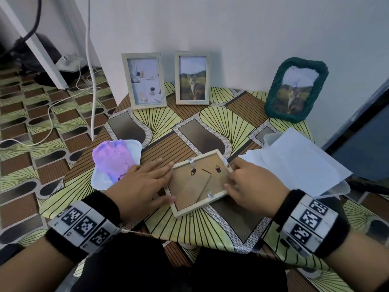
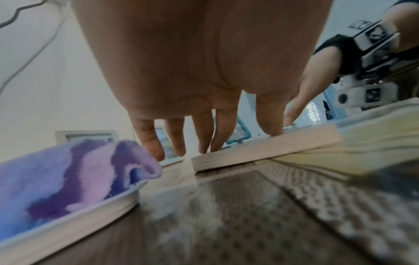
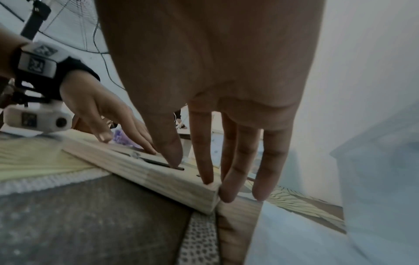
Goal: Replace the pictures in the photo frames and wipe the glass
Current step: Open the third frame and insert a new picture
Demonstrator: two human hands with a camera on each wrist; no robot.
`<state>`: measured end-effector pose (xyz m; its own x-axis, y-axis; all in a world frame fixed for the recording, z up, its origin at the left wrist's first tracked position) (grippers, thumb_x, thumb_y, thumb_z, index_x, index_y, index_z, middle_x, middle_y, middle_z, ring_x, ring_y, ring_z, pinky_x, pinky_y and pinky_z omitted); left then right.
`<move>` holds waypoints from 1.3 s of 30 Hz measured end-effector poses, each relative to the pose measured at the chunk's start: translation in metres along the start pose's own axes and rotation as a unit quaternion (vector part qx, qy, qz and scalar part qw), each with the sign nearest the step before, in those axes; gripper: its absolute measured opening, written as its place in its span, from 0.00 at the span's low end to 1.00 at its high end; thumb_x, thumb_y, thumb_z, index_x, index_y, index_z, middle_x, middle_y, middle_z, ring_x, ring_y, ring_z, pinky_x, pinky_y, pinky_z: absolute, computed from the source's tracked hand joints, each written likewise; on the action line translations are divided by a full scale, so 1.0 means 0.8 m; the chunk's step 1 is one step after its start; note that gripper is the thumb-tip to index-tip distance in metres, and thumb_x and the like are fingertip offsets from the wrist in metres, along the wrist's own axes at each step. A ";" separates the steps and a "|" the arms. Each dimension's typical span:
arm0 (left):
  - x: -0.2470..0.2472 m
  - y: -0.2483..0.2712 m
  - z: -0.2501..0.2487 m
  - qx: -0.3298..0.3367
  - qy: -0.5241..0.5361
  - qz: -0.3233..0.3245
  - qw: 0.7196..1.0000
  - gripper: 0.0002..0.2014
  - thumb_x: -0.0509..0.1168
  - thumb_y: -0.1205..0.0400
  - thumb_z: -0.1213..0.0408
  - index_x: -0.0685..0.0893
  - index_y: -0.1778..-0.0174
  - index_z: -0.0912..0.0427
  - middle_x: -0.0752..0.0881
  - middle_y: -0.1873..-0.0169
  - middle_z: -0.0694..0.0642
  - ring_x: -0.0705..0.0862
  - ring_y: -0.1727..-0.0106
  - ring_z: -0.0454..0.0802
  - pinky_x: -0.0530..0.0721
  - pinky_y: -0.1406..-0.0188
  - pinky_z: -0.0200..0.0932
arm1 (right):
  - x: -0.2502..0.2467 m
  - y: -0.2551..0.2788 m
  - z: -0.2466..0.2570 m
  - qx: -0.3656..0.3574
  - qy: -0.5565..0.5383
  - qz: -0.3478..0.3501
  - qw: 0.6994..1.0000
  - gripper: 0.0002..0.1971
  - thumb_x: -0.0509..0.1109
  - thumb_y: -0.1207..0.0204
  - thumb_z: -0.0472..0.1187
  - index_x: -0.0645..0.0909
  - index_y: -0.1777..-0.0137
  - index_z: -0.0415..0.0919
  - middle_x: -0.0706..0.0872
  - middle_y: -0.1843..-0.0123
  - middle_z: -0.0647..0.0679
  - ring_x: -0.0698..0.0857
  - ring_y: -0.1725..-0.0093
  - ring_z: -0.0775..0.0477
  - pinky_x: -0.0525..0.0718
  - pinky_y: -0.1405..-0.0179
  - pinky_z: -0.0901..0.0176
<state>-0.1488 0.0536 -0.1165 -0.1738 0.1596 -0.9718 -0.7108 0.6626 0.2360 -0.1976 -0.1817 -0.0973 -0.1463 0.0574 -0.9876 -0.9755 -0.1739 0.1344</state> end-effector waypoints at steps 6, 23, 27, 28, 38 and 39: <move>-0.019 0.010 0.002 -0.053 0.094 -0.147 0.983 0.28 0.68 0.21 0.44 0.80 0.27 0.52 0.84 0.38 0.49 0.79 0.38 0.51 0.80 0.41 0.49 | -0.012 0.007 -0.018 0.039 -0.102 -0.063 0.992 0.11 0.65 0.22 0.53 0.80 0.61 0.47 0.82 0.60 0.54 0.81 0.58 0.51 0.81 0.59 0.52; -0.007 0.001 -0.009 -0.094 0.222 -0.111 0.964 0.37 0.71 0.23 0.44 0.71 0.20 0.54 0.77 0.29 0.45 0.74 0.29 0.42 0.71 0.29 0.36 | -0.003 -0.033 -0.036 0.060 -0.123 -0.055 0.989 0.20 0.74 0.26 0.49 0.68 0.72 0.45 0.74 0.69 0.53 0.76 0.64 0.50 0.68 0.70 0.59; -0.012 -0.008 -0.002 -0.079 0.236 -0.120 0.961 0.34 0.75 0.24 0.48 0.76 0.23 0.54 0.80 0.34 0.46 0.78 0.34 0.42 0.72 0.38 0.32 | -0.004 -0.035 -0.037 0.070 -0.128 -0.061 0.987 0.18 0.74 0.26 0.51 0.73 0.69 0.43 0.79 0.65 0.51 0.81 0.61 0.48 0.80 0.60 0.53; -0.012 -0.009 0.001 -0.078 0.235 -0.120 0.961 0.33 0.75 0.25 0.48 0.77 0.25 0.53 0.81 0.35 0.45 0.78 0.36 0.41 0.71 0.40 0.31 | -0.003 -0.036 -0.037 0.070 -0.131 -0.062 0.987 0.17 0.75 0.26 0.50 0.74 0.68 0.43 0.80 0.64 0.50 0.81 0.60 0.47 0.81 0.58 0.53; -0.029 -0.030 0.017 -0.066 0.124 -0.028 0.990 0.24 0.71 0.30 0.34 0.83 0.49 0.49 0.83 0.56 0.44 0.80 0.50 0.43 0.77 0.50 0.40 | 0.000 -0.041 -0.038 0.081 -0.164 -0.076 0.980 0.10 0.77 0.28 0.50 0.79 0.56 0.49 0.82 0.57 0.55 0.82 0.55 0.51 0.79 0.55 0.58; -0.033 -0.033 0.017 -0.069 0.123 -0.027 0.990 0.23 0.73 0.31 0.35 0.83 0.53 0.50 0.83 0.59 0.44 0.81 0.54 0.45 0.77 0.52 0.41 | 0.000 -0.041 -0.039 0.084 -0.168 -0.079 0.979 0.10 0.78 0.28 0.50 0.79 0.56 0.50 0.81 0.58 0.55 0.82 0.56 0.51 0.79 0.56 0.58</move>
<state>-0.1165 0.0419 -0.0971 -0.2812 -0.0671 -0.9573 -0.8067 0.5568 0.1979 -0.1609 -0.2067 -0.1043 -0.0104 0.3955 -0.9184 -0.9994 0.0257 0.0224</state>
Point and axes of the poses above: each hand's wrist, its own y-axis away from the middle knuckle, its own x-axis out of the palm, z = x × y, the point moved 5 cm from there along -y, towards the middle knuckle
